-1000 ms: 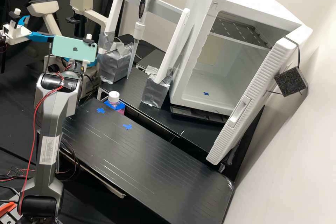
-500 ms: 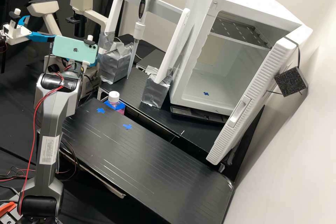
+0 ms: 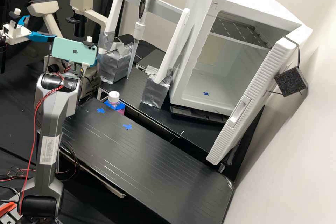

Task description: Move the petri dish to the bench

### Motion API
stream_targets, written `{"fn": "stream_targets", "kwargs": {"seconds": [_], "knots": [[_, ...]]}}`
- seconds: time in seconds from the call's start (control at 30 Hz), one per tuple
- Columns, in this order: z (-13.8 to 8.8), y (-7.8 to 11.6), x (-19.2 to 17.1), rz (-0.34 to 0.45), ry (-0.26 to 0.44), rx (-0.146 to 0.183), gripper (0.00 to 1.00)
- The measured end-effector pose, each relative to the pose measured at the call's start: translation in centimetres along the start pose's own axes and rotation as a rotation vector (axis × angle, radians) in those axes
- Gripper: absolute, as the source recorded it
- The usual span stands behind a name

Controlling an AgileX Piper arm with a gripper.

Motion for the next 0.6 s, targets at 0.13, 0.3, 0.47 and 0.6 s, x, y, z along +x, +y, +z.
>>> {"fn": "stream_targets", "kwargs": {"seconds": [0.13, 0.3, 0.47, 0.6], "knots": [[0.1, -0.1, 0.0, 0.001, -0.001, -0.006, 0.0], [0.4, -0.2, -0.3, 0.024, 0.005, -0.029, 1.0], [0.8, -0.3, -0.9, 0.049, 0.021, -0.044, 1.0], [0.9, 0.0, -1.5, 0.053, 0.044, -0.048, 1.0]]}}
